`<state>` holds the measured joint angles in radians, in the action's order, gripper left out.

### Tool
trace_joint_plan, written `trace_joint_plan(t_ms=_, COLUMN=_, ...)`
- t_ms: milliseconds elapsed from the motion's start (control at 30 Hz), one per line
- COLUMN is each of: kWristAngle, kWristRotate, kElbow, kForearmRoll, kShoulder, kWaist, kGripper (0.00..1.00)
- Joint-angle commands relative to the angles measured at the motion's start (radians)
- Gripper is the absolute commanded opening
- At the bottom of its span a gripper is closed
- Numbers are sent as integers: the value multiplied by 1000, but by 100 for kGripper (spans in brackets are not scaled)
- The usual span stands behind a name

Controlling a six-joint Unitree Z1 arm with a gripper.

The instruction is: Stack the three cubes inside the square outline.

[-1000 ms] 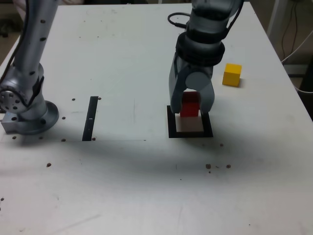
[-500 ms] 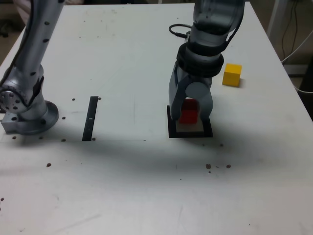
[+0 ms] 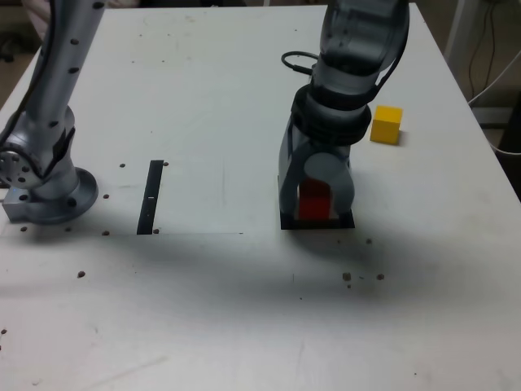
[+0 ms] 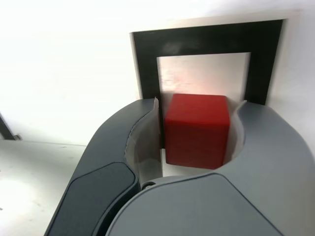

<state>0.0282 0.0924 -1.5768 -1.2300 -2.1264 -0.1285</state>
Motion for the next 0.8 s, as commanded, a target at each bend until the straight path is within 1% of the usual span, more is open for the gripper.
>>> trace_joint_plan(t_ms=0, kWristAngle=3, kWristRotate=10, kElbow=-1, kForearmRoll=-7, kShoulder=12, kWaist=-6, kGripper=99)
trace_joint_plan(t_ms=233, kWristAngle=26, kWristRotate=14, kElbow=-5, kForearmRoll=-5, kShoulder=20, kWaist=-8, kGripper=99)
trace_joint_plan(t_ms=333, kWristAngle=45, kWristRotate=14, kElbow=-13, kForearmRoll=-10, kShoulder=36, kWaist=-3, kGripper=99)
trace_joint_plan(t_ms=433, kWristAngle=71, kWristRotate=-5, kElbow=-39, kForearmRoll=-32, kShoulder=58, kWaist=14, kGripper=99)
trace_joint_plan(t_ms=533, kWristAngle=86, kWristRotate=-62, kElbow=-83, kForearmRoll=-63, kShoulder=72, kWaist=47, kGripper=99)
trace_joint_plan(t_ms=667, kWristAngle=93, kWristRotate=-179, kElbow=-155, kForearmRoll=-110, kShoulder=76, kWaist=107, kGripper=99)
trace_joint_plan(t_ms=767, kWristAngle=113, kWristRotate=-260, kElbow=-210, kForearmRoll=-148, kShoulder=75, kWaist=148, kGripper=99)
